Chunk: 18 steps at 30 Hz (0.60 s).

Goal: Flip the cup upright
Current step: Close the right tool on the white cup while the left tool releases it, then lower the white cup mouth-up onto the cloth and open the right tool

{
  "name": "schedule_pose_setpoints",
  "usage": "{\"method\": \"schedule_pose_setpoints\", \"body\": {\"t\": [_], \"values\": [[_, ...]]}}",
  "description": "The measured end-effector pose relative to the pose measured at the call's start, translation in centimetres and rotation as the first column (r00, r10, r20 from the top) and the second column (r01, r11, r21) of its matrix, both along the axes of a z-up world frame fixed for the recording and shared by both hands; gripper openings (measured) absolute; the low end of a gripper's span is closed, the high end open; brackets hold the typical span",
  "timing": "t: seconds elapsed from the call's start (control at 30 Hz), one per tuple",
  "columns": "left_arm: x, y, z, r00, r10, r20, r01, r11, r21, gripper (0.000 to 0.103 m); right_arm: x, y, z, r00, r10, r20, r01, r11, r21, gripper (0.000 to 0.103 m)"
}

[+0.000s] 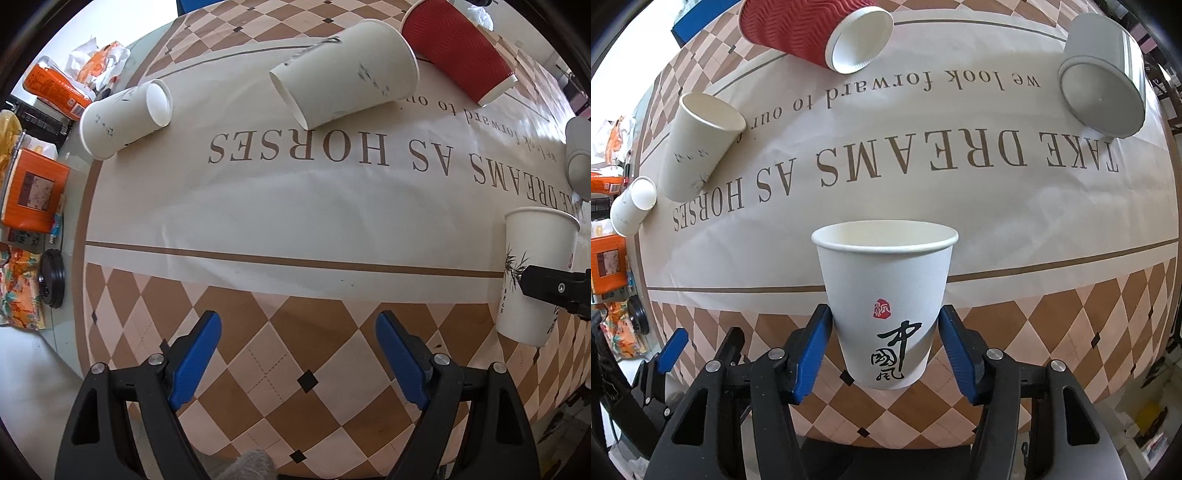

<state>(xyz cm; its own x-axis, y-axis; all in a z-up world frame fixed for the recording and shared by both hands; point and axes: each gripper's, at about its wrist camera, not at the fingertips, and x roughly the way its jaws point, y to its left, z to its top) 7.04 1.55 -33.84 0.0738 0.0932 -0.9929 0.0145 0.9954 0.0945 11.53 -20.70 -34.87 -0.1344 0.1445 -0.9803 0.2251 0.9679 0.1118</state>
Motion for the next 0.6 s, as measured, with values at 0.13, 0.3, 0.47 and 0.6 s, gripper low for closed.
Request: {"method": "schedule_pose_setpoints", "body": {"t": [0.13, 0.3, 0.47, 0.6], "values": [[0.3, 0.4, -0.7, 1.0, -0.001, -0.012, 0.001, 1.0, -0.024, 0.093, -0.2, 0.1, 0.3, 0.999, -0.015, 0.039, 0.014, 1.0, 0.006, 0.061], [0.6, 0.4, -1.2, 1.0, -0.011, -0.01, 0.011, 1.0, -0.023, 0.096, -0.6, -0.3, 0.9, 0.994, -0.036, 0.102, 0.037, 0.999, -0.006, 0.061], [1.2, -0.3, -1.5, 1.0, -0.026, -0.008, 0.026, 0.999, -0.028, 0.096, -1.0, -1.3, 2.4, 0.981, -0.052, 0.189, 0.058, 0.998, -0.025, 0.061], [1.8, -1.6, -1.5, 0.999, -0.038, -0.004, 0.038, 0.999, -0.027, 0.096, -0.8, -1.6, 3.6, 0.957, -0.05, 0.286, 0.068, 0.996, -0.055, 0.06]]}}
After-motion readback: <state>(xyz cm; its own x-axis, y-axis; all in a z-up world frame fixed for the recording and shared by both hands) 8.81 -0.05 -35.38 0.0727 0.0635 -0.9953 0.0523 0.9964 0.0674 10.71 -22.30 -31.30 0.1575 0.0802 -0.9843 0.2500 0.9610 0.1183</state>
